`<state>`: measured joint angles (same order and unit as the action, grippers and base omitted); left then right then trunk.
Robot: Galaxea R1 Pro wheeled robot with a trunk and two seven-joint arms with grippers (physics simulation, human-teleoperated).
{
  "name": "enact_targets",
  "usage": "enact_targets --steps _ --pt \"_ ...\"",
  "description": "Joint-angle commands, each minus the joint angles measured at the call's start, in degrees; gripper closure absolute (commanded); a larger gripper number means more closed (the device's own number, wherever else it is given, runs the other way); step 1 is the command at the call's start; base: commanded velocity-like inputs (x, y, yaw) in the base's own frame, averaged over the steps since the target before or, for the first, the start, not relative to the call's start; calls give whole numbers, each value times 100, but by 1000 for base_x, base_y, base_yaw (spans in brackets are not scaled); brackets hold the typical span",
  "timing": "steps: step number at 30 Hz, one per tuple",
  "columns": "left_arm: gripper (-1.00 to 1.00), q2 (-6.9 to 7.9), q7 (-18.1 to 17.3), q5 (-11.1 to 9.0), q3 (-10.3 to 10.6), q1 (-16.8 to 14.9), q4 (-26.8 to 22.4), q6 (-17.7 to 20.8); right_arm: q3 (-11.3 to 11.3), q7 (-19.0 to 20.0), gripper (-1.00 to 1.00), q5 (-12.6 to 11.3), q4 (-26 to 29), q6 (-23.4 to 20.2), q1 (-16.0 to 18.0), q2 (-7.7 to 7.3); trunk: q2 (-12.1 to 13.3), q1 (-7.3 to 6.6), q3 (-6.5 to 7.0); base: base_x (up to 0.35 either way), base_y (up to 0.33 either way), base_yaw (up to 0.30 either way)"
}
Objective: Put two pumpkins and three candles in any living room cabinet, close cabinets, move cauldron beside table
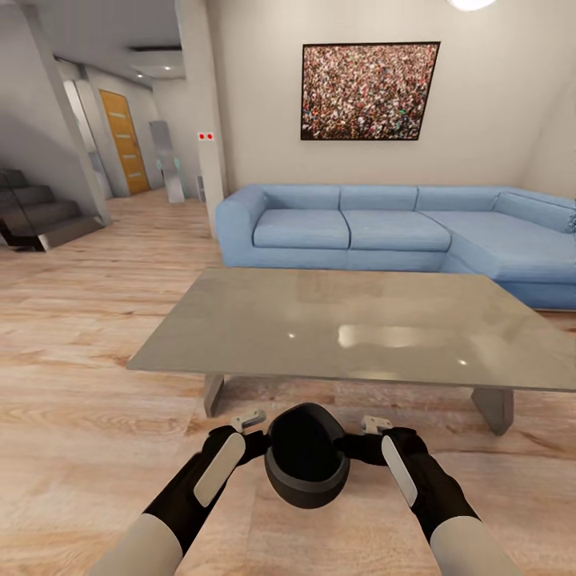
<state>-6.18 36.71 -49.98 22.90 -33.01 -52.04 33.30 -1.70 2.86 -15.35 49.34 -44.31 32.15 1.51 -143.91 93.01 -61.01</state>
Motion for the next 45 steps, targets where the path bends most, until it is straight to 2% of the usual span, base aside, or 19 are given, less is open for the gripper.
enact_targets --steps 1,7,23,30,45 --pt "-100 2 55 -55 12 -4 -7 1 3 30 -100 32 6 -26 2 0 -1 -3 17 0 0 0" --pt "-100 2 55 -55 12 -4 -7 1 3 30 -100 18 6 -26 2 7 7 -19 150 -48 23 0" --pt "-100 2 55 -55 13 -4 -7 1 3 30 -100 7 9 -26 2 7 29 -60 505 -263 87 0" --pt "-100 2 55 -55 10 -4 -60 1 3 30 -100 6 8 -26 2 3 29 -60 519 -186 1 -52" --pt "-100 10 76 -47 13 -4 -166 3 3 30 -100 5 5 -26 5 7 29 -60 607 -212 -51 -223"
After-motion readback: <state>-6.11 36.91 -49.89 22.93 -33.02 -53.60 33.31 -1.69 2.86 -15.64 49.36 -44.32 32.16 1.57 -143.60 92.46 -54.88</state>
